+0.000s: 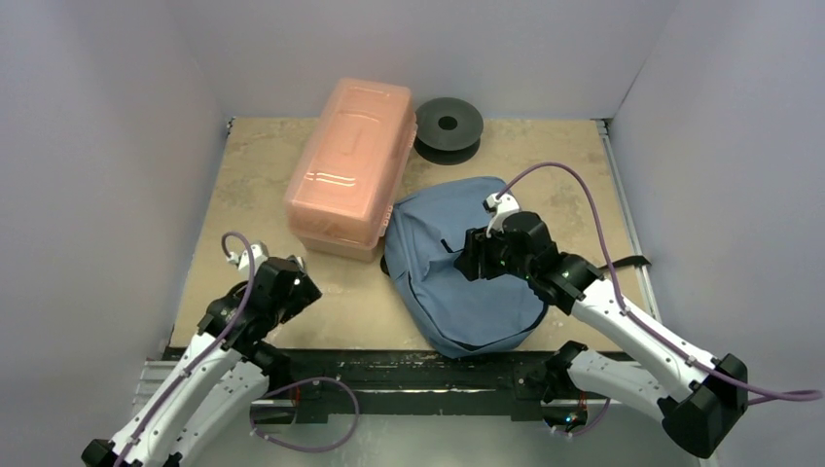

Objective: Pack the student bag
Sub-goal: Place the stationery in the student bag, then pick up the stationery from the center of the board.

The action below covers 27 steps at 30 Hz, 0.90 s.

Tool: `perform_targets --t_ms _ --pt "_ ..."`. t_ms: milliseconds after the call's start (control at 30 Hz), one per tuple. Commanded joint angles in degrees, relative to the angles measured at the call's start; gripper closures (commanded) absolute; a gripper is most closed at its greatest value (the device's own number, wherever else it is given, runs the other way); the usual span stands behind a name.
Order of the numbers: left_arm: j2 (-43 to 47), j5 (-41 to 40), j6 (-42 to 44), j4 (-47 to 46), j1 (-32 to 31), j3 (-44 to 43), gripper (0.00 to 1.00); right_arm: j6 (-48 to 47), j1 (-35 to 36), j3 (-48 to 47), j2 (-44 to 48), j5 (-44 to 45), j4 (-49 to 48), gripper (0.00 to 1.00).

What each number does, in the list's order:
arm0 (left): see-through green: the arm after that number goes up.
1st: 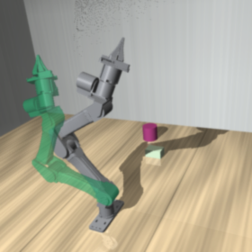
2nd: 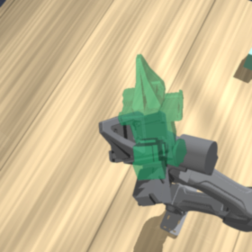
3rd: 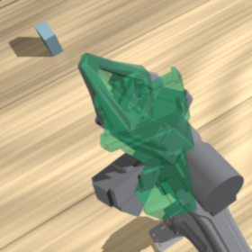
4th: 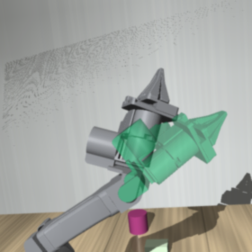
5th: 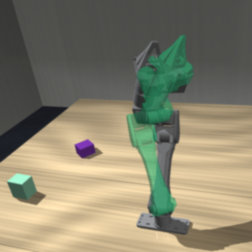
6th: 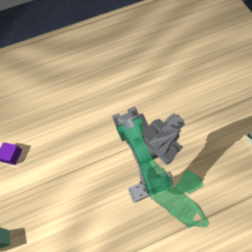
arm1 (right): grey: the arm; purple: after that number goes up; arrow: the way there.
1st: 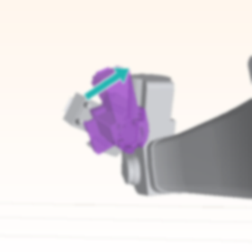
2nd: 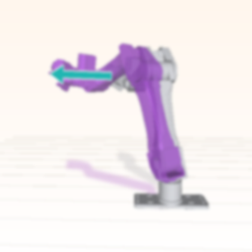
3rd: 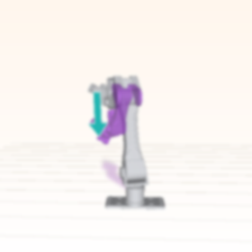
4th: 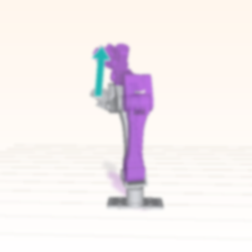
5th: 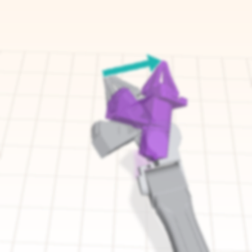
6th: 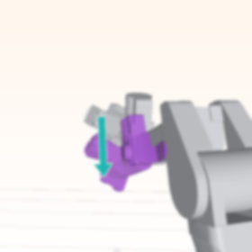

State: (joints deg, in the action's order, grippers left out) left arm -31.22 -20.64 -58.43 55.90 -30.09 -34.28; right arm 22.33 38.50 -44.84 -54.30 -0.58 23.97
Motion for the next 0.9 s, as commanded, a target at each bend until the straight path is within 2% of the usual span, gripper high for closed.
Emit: perform_targets --t_ms 0,133,300,500,600,700,800,867 --pt "-5.4 -7.3 -9.9 2.2 7.4 1.1 0.1 -3.1 0.0 -1.9 0.8 -5.6 -2.4 0.42" --pt "-15.5 1.0 -1.4 -6.8 21.2 0.7 0.1 -3.6 0.0 -0.7 2.9 -7.6 -2.8 0.42" --pt "-22.4 2.0 3.2 -11.5 28.0 1.5 0.13 -4.2 0.0 -0.1 5.2 -9.1 -2.9 0.43" --pt "-29.3 1.7 3.0 -10.5 29.8 0.1 0.21 -4.7 0.0 0.3 6.7 -11.3 -4.2 0.44" --pt "-33.4 5.1 4.4 -11.5 29.8 -0.9 0.28 -5.0 0.1 0.5 6.8 -12.1 -4.7 0.46" --pt "-38.7 4.6 3.0 -8.3 29.8 -3.3 0.34 -5.1 0.1 0.5 6.8 -12.3 -5.0 0.47" --pt "-37.6 4.9 2.2 -10.3 29.8 -1.9 0.43 -5.2 0.1 0.5 6.6 -12.3 -5.2 0.47" --pt "-36.2 8.3 1.8 -14.0 29.9 0.2 0.47 -5.2 0.0 0.7 6.4 -12.2 -5.1 0.47"
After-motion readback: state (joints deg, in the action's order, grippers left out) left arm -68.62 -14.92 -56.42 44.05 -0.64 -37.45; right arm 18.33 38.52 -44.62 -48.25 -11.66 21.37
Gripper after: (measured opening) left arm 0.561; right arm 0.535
